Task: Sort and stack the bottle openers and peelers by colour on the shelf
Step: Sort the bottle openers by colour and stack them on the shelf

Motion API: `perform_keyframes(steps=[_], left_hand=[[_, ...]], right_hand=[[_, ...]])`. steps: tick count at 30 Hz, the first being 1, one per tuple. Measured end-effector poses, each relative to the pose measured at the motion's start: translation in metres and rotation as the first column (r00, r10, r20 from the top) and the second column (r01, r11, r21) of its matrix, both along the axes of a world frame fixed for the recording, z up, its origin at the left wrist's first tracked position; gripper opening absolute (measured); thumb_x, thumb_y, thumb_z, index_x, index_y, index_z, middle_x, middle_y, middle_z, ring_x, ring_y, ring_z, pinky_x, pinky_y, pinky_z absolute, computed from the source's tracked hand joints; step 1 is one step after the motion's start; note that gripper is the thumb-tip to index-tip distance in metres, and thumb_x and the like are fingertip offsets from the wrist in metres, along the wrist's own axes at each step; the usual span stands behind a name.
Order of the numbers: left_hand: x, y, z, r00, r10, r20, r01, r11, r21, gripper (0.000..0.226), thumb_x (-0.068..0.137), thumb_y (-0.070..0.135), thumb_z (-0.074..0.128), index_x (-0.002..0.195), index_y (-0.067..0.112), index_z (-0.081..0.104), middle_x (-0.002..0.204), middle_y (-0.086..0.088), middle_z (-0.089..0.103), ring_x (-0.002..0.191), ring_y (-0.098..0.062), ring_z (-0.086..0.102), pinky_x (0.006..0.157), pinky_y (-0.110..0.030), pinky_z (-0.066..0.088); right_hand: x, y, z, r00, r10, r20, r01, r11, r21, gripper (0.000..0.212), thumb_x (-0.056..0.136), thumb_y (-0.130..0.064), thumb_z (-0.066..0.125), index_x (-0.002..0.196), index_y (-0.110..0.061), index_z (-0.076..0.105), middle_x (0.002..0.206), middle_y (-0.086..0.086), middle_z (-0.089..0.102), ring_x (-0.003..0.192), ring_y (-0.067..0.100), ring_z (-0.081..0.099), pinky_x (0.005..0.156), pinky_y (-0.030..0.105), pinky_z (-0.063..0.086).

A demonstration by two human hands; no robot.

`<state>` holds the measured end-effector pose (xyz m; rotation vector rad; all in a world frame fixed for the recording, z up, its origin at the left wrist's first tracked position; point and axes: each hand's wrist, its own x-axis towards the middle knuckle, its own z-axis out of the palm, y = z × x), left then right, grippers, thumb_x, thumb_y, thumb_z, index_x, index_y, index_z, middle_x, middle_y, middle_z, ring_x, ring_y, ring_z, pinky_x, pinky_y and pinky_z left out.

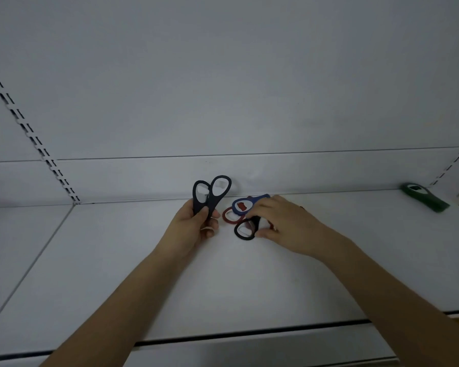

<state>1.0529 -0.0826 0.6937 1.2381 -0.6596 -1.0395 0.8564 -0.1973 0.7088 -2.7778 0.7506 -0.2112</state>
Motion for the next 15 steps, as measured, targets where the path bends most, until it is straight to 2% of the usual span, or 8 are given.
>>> perform_keyframes(steps=[3, 6, 9, 10, 12, 15], left_hand=[[-0.001, 0.002, 0.001, 1.000, -0.016, 0.027, 0.016, 1.000, -0.008, 0.018, 0.104, 0.000, 0.037, 0.105, 0.004, 0.055, 0.082, -0.007, 0.061, 0.059, -0.014, 0.055, 0.051, -0.022, 0.039], [0.001, 0.003, 0.001, 0.997, -0.027, 0.076, 0.027, 1.000, -0.001, 0.019, 0.104, 0.001, 0.040, 0.104, 0.005, 0.058, 0.083, -0.005, 0.065, 0.063, -0.014, 0.059, 0.055, -0.024, 0.044], [0.002, 0.003, 0.001, 0.989, -0.025, 0.143, 0.025, 1.000, 0.008, 0.018, 0.103, 0.001, 0.043, 0.102, 0.005, 0.060, 0.085, -0.003, 0.070, 0.069, -0.011, 0.066, 0.061, -0.022, 0.051], [0.001, 0.002, 0.002, 0.990, -0.018, 0.139, 0.017, 1.000, 0.008, 0.017, 0.103, 0.001, 0.043, 0.102, 0.005, 0.060, 0.085, -0.002, 0.071, 0.070, -0.010, 0.067, 0.062, -0.021, 0.052], [0.001, 0.002, 0.003, 0.994, -0.010, 0.108, 0.010, 1.000, 0.006, 0.016, 0.102, 0.001, 0.045, 0.101, 0.005, 0.060, 0.084, -0.001, 0.072, 0.070, -0.009, 0.069, 0.062, -0.021, 0.054], [-0.001, 0.002, 0.004, 0.999, -0.017, 0.048, 0.017, 1.000, 0.002, 0.014, 0.102, 0.001, 0.046, 0.100, 0.006, 0.059, 0.080, 0.000, 0.072, 0.069, -0.011, 0.070, 0.061, -0.021, 0.055]], right_hand=[[0.015, -0.004, 0.007, 0.998, -0.014, -0.056, 0.022, 0.989, 0.149, 0.037, 0.086, -0.026, 0.072, 0.121, -0.022, 0.060, 0.120, -0.008, 0.051, 0.109, 0.013, 0.050, 0.095, 0.032, 0.044], [0.022, -0.011, 0.016, 0.991, 0.010, -0.136, 0.020, 0.976, 0.218, 0.037, 0.080, -0.027, 0.078, 0.112, -0.019, 0.061, 0.111, -0.008, 0.053, 0.102, 0.010, 0.051, 0.093, 0.029, 0.045], [0.026, -0.010, 0.022, 0.989, 0.041, -0.142, -0.004, 0.969, 0.248, 0.035, 0.075, -0.033, 0.083, 0.097, -0.023, 0.058, 0.092, -0.012, 0.058, 0.082, 0.005, 0.053, 0.071, 0.020, 0.044], [0.027, -0.008, 0.023, 0.991, 0.041, -0.124, -0.008, 0.966, 0.260, 0.031, 0.076, -0.034, 0.082, 0.094, -0.023, 0.059, 0.084, -0.015, 0.056, 0.074, 0.002, 0.052, 0.064, 0.016, 0.041], [0.027, -0.004, 0.025, 0.999, 0.015, -0.045, -0.002, 0.957, 0.291, 0.024, 0.080, -0.034, 0.078, 0.093, -0.023, 0.061, 0.078, -0.014, 0.057, 0.066, 0.000, 0.052, 0.060, 0.013, 0.039], [0.030, -0.001, 0.031, 0.965, -0.125, 0.229, 0.025, 0.918, 0.397, 0.014, 0.088, -0.026, 0.071, 0.098, -0.024, 0.062, 0.080, -0.007, 0.068, 0.065, 0.006, 0.063, 0.063, 0.021, 0.050]])
